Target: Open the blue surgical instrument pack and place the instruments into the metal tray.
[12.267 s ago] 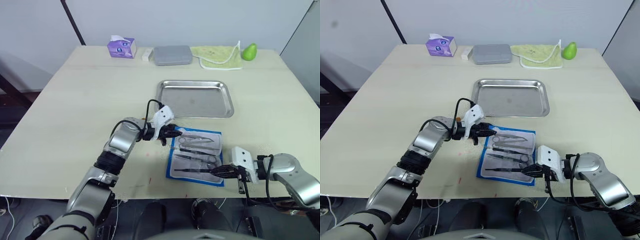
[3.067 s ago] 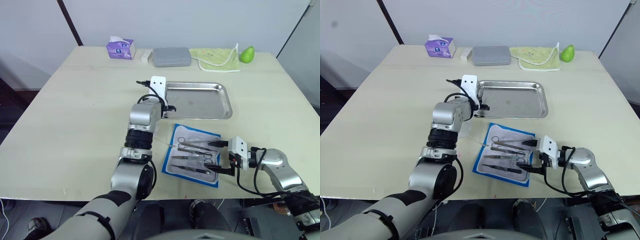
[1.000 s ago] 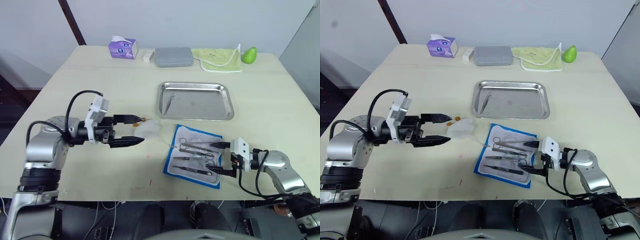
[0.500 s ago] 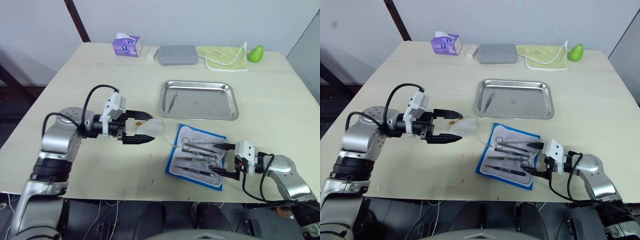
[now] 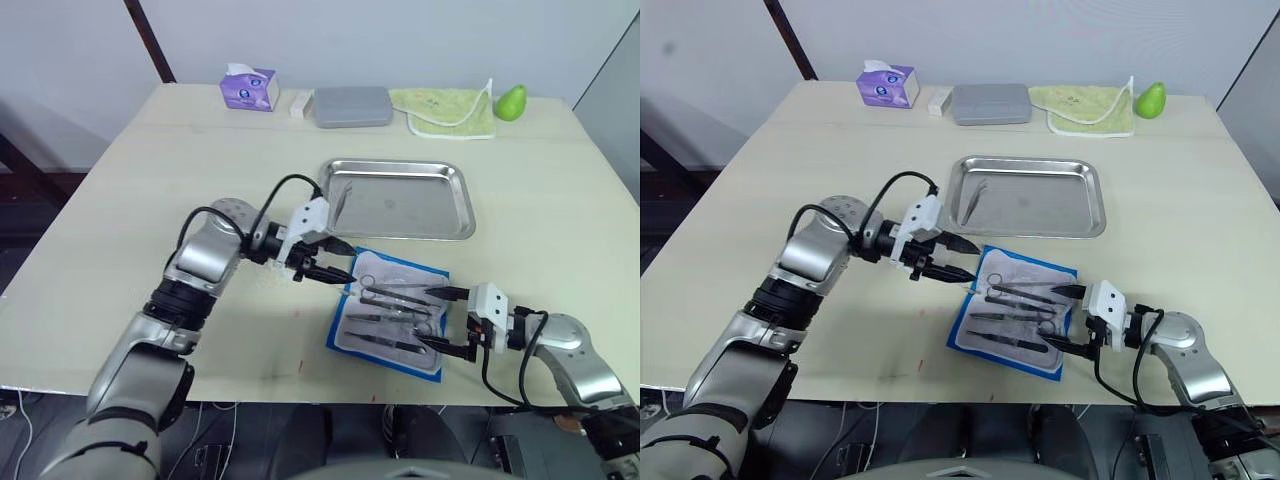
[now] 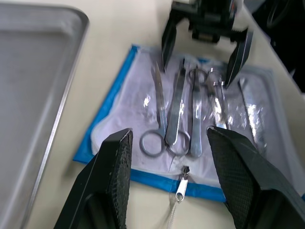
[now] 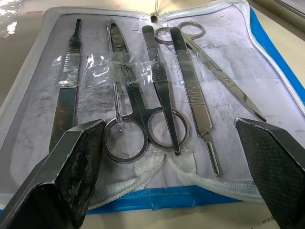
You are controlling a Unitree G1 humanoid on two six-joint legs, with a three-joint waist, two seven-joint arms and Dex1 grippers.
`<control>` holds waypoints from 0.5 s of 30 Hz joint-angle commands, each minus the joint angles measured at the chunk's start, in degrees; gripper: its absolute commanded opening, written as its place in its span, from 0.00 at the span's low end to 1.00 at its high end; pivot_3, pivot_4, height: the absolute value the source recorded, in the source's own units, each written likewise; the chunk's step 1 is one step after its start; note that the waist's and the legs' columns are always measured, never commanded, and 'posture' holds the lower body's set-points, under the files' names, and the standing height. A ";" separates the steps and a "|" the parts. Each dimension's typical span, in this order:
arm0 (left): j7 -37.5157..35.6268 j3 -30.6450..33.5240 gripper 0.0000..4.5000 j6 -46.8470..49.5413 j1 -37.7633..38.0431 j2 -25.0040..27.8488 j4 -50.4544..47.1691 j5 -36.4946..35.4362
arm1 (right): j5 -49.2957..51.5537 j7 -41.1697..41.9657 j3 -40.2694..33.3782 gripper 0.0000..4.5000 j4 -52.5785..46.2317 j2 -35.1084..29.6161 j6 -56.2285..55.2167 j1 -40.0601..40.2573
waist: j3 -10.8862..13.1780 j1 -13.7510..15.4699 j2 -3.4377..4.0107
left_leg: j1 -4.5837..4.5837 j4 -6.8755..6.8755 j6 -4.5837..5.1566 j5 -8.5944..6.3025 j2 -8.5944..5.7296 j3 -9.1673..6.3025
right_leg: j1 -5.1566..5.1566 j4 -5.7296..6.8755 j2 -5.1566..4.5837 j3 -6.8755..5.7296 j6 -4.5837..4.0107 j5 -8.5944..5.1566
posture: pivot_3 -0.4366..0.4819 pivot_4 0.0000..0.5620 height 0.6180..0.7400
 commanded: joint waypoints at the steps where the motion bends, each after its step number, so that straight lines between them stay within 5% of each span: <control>1: 1.65 -1.95 0.59 -3.54 -1.55 -1.61 1.06 3.72 | -3.96 -0.73 2.58 1.00 3.30 -0.78 3.43 3.50 | 0.01 0.03 -0.02 | -0.01 0.03 0.00 0.00 0.00 -0.01 | 0.01 0.00 0.00 -0.01 0.00 0.00 | 0.48 0.27 0.97; 15: 3.69 -4.44 0.59 -10.79 -2.43 -5.77 7.47 10.86 | -3.83 -1.64 2.82 1.00 2.51 -0.72 4.03 4.10 | 0.06 0.00 -0.03 | 0.00 0.21 0.00 0.00 0.02 -0.01 | 0.07 0.07 0.02 -0.03 0.01 0.01 | 0.48 0.27 0.97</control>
